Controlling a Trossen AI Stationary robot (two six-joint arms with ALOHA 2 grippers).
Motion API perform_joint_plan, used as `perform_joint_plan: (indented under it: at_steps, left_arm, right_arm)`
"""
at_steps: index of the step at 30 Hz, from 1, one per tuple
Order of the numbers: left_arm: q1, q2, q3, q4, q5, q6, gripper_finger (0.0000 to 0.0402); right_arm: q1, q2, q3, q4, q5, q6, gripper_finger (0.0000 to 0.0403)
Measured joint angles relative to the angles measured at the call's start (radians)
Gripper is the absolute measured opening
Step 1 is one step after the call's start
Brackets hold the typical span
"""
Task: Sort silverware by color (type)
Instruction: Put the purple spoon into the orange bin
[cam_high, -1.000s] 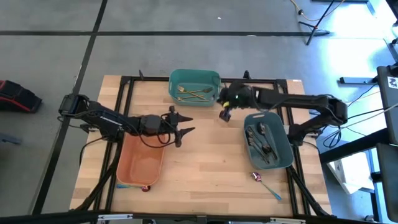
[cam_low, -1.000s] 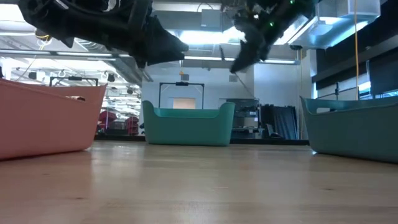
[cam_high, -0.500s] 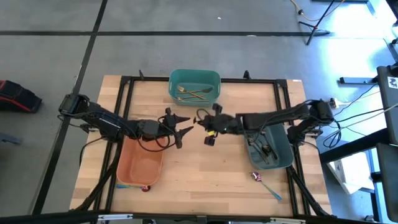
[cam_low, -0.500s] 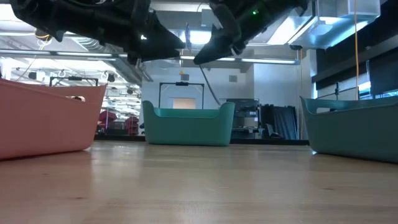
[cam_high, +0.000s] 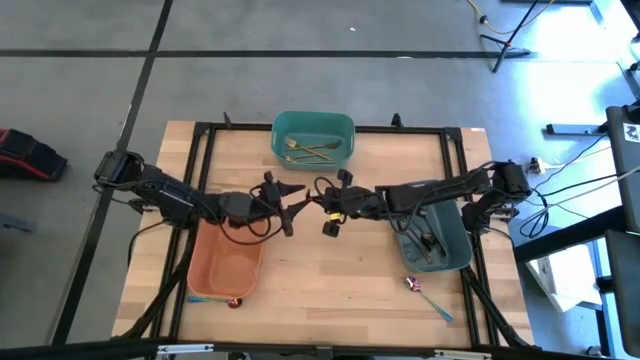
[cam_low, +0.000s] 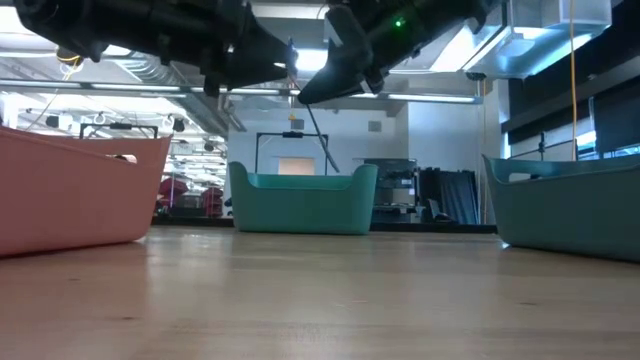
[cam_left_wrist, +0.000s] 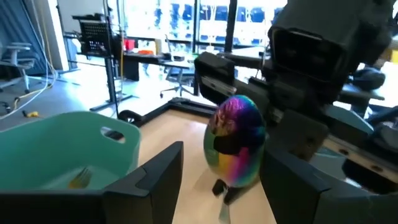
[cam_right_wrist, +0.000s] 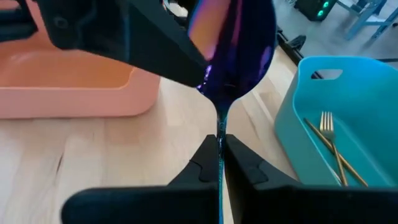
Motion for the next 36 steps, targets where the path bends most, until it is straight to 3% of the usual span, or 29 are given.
perform_joint_plan:
  at_steps: [6,10,22,29,36]
  left_arm:
    - [0.037,0.000,0.000,0.017,0.038,0.002,0.0192]
    - [0.047,0.002,0.000,0.011,0.078,0.004,0.0166]
    - [0.011,0.002,-0.003,0.008,0.108,0.108,0.0014]
    - [-0.058,0.002,-0.002,-0.023,0.067,0.127,0.0016]
    - [-0.187,-0.087,0.001,-0.159,0.023,0.040,0.0015]
  right_arm:
    - [-0.003,0.000,0.000,0.020,-0.001,-0.025,0.0003]
    - [-0.002,0.000,0.000,0.048,-0.003,-0.029,0.0003]
    - [-0.002,-0.001,0.000,0.057,-0.134,0.012,0.0004]
    - [0.019,-0.019,0.001,0.032,-0.175,0.079,0.0047]
    - [0.151,-0.130,0.003,-0.091,-0.122,0.037,0.0059]
